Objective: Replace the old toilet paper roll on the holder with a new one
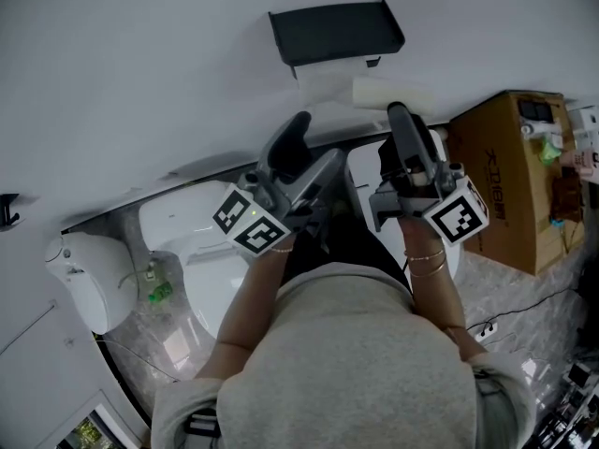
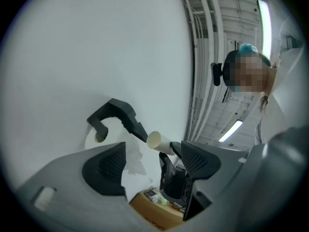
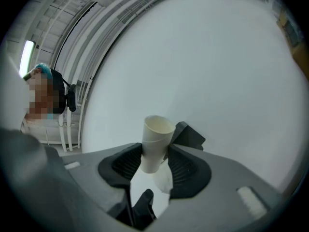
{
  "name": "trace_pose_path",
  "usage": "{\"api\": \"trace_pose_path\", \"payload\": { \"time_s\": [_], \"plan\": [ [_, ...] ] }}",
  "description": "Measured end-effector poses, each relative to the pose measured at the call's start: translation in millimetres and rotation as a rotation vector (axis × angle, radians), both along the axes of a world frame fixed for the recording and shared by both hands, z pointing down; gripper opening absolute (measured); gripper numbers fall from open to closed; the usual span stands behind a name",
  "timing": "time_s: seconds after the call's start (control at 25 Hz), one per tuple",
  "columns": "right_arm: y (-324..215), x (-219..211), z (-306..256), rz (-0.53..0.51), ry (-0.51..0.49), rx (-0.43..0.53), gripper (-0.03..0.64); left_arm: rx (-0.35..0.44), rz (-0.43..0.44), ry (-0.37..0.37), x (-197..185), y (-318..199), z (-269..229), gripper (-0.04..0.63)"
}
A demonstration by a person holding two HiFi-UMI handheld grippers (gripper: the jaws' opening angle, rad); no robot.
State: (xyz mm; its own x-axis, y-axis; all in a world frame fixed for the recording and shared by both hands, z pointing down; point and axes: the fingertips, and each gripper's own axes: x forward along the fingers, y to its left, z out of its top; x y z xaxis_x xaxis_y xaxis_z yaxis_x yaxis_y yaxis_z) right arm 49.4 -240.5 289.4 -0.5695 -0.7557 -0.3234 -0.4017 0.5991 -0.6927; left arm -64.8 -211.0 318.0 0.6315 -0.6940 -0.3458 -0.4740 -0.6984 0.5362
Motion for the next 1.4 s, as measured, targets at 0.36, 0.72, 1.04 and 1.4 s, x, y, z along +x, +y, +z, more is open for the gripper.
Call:
{"api": "trace_pose_path", "payload": {
  "time_s": [0.36, 0.72, 1.04, 1.4],
  "plan": [
    [6, -20, -26, -0.042, 0.020, 0.076, 0.178, 0.137, -0.015, -0.078, -8, 5, -35, 0.261],
    [2, -23, -38, -0.050, 0.054, 0.128, 0.178, 0.239, -0.023, -0.147, -9, 6, -63, 0.142],
    [-1, -26, -35, -0.061, 0.113, 0.134, 0.178, 0.203, -0.037, -0.145, -15, -5, -61, 0.018],
    [-4, -39, -30, -0.100, 0.141, 0.138, 0.178, 0.121, -0.063, -0.180, -21, -13, -46, 0.008]
  ]
}}
